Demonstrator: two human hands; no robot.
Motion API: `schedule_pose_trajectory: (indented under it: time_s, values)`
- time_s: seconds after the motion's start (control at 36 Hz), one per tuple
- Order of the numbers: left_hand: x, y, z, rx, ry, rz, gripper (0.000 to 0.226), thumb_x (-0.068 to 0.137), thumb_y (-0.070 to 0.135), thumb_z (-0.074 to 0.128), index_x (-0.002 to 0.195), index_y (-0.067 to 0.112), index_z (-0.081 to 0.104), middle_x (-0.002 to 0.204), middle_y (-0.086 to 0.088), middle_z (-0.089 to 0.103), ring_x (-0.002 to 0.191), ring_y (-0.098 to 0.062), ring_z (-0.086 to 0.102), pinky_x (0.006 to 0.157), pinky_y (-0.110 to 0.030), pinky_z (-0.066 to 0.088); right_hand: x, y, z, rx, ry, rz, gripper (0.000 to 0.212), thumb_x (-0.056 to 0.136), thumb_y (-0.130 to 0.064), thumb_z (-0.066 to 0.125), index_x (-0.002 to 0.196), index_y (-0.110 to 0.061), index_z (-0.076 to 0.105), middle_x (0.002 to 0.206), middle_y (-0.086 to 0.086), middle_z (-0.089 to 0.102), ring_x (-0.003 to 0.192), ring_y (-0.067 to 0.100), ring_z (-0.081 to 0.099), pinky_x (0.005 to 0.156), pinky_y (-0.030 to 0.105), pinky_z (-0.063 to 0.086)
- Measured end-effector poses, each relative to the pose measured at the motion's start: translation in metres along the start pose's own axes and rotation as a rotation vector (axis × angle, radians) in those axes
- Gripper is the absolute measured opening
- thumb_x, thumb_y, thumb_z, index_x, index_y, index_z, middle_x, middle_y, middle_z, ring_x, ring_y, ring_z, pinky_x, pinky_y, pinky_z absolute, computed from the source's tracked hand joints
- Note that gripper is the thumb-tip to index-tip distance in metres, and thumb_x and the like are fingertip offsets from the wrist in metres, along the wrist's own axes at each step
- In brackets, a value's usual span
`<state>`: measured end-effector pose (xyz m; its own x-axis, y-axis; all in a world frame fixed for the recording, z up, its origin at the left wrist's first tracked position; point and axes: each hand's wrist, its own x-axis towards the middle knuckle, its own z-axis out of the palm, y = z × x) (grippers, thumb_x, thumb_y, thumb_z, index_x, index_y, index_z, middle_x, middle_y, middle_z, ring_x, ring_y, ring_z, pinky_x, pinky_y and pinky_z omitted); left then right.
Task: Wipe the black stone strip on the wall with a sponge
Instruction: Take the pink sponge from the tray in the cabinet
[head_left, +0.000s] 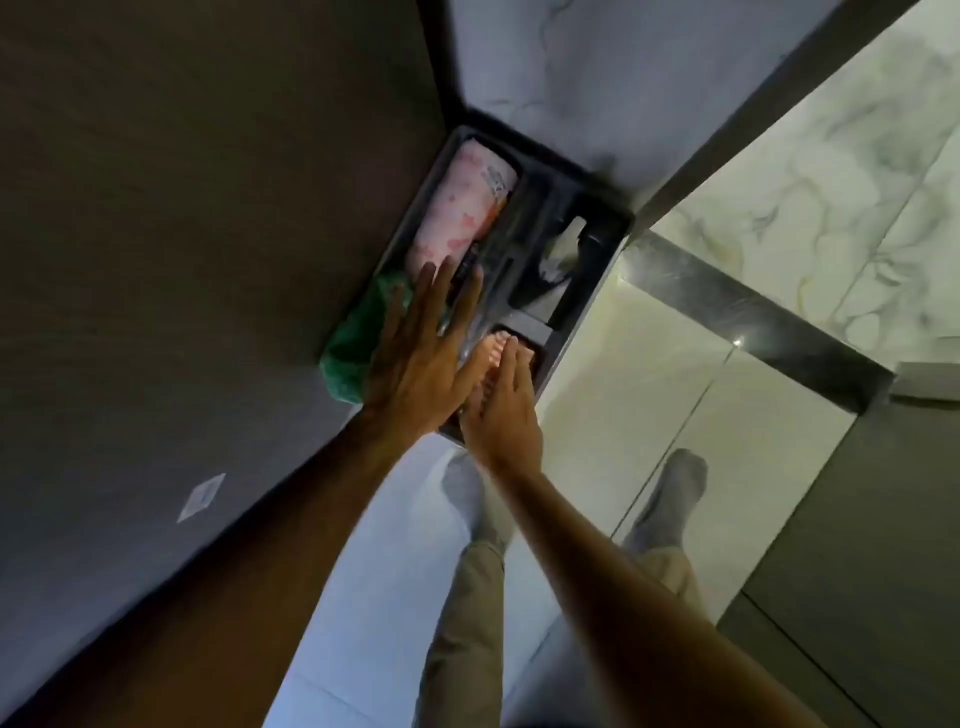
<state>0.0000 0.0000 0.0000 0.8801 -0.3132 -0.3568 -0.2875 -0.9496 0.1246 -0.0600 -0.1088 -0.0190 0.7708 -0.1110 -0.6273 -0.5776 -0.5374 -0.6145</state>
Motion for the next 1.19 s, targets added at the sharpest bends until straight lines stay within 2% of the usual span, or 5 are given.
schedule_pose_trajectory:
  time_s: [0.17, 0.44, 0.69, 0.83, 1.19]
  values:
    - [0.043, -0.005, 0.048, -0.089, 0.213, 0.037, 0.08, 0.111, 0.058, 0.039, 0.175, 0.017, 0.015, 0.184, -0.015, 0.011, 0.171, -0.035, 0.01, 0.135, -0.065, 0.021, 0.046, 0.023, 0.048, 0.052, 0.064, 0.198, 0.07, 0.118, -0.044, 0.051, 0.175, -0.017, 0.021, 0.179, 0.006, 0.033, 0.166, 0.031, 0.036, 0.134, 0.051, 0.042]
    - [0.07, -0.003, 0.084, 0.064, 0.345, 0.066, 0.077, 0.113, 0.057, 0.036, 0.173, 0.012, 0.02, 0.181, -0.019, 0.023, 0.168, -0.041, 0.02, 0.136, -0.065, 0.018, 0.074, 0.048, 0.078, -0.224, 0.033, 0.086, 0.113, 0.11, -0.039, 0.071, 0.175, -0.018, -0.018, 0.187, 0.011, -0.014, 0.174, 0.039, -0.014, 0.136, 0.064, 0.034]
    - [0.064, -0.007, 0.074, 0.068, 0.289, 0.141, 0.083, 0.112, 0.059, 0.035, 0.175, 0.013, 0.007, 0.184, -0.016, 0.01, 0.17, -0.037, 0.01, 0.137, -0.064, 0.012, 0.062, 0.043, 0.054, -0.103, 0.04, 0.066, 0.074, 0.107, -0.008, 0.063, 0.172, -0.004, 0.028, 0.181, 0.019, 0.024, 0.166, 0.044, 0.032, 0.133, 0.061, 0.038]
    - [0.051, -0.01, 0.048, 0.008, 0.257, 0.201, 0.085, 0.11, 0.058, 0.038, 0.175, 0.015, 0.005, 0.184, -0.017, 0.007, 0.171, -0.034, 0.007, 0.138, -0.063, 0.01, 0.036, 0.025, 0.022, -0.053, -0.086, 0.017, 0.07, 0.109, -0.008, 0.069, 0.171, -0.013, 0.037, 0.177, 0.009, 0.039, 0.157, 0.03, 0.049, 0.125, 0.038, 0.049]
    - [0.006, 0.075, -0.103, 0.088, 0.125, 0.277, 0.074, 0.112, 0.053, 0.029, 0.173, 0.013, 0.024, 0.18, -0.022, 0.022, 0.167, -0.042, 0.023, 0.138, -0.06, 0.008, -0.068, 0.006, -0.207, 0.331, 0.259, -0.017, 0.067, 0.112, -0.036, 0.041, 0.173, -0.009, 0.033, 0.179, 0.01, 0.039, 0.164, 0.025, 0.043, 0.135, 0.055, 0.04]
